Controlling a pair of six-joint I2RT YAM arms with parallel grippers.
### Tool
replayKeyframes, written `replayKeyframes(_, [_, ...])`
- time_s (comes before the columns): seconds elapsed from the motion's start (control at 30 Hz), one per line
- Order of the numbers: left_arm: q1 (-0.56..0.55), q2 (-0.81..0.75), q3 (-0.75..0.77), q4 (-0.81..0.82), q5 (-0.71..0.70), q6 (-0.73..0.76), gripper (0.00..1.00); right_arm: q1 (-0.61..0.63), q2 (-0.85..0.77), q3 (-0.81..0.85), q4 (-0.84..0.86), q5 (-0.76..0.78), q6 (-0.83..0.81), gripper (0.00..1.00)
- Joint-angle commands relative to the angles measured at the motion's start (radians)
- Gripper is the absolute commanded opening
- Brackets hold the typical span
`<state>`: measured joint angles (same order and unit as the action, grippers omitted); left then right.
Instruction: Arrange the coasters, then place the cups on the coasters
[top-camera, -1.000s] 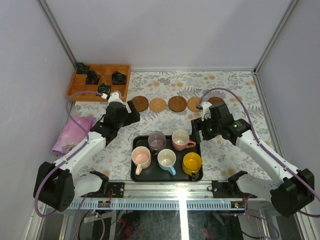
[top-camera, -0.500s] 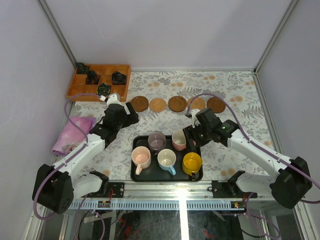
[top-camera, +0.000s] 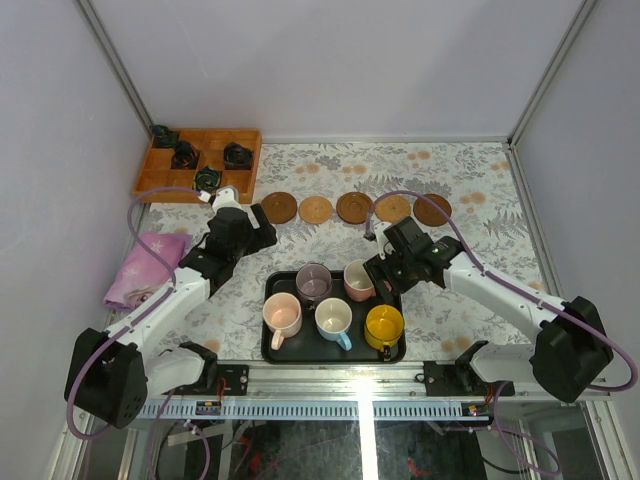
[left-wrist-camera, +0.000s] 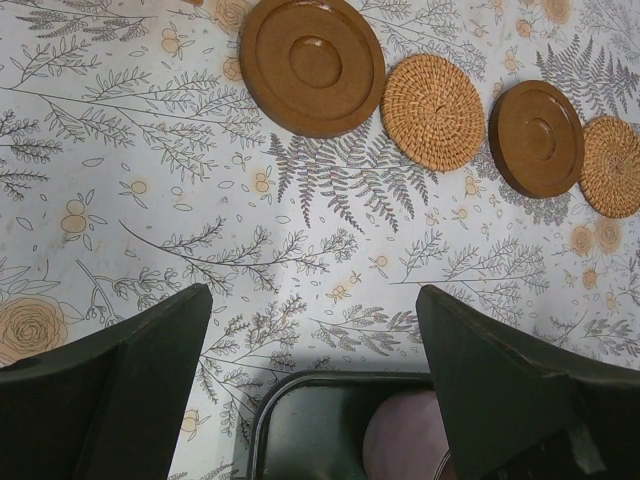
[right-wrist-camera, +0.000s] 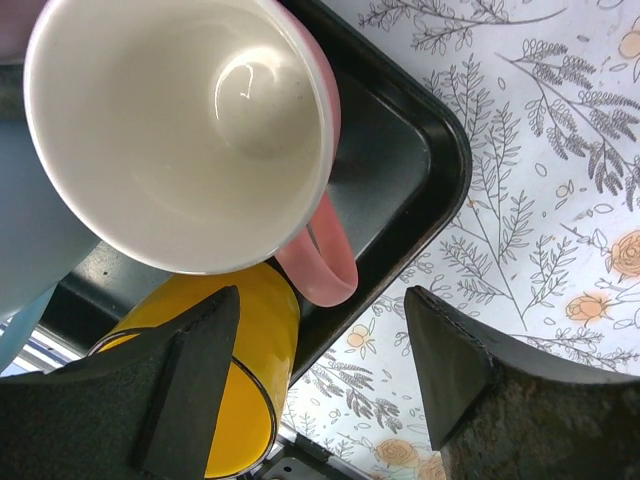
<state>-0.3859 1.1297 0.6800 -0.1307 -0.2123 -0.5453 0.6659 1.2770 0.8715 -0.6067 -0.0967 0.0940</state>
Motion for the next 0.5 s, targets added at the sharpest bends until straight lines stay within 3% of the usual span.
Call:
replayKeyframes(0.0, [-0.003,-0.016,-0.005,0.024,-0.035,0.019,0.84,0.010,-0.004,0.042,0.047,-0.013,-0.048,0.74])
replayKeyframes(0.47, [-0.003,-0.008,0.005,0.006,-0.039,0.022,0.84,0.015,0.023,0.034,0.101,-0.129,-0.032,0.69])
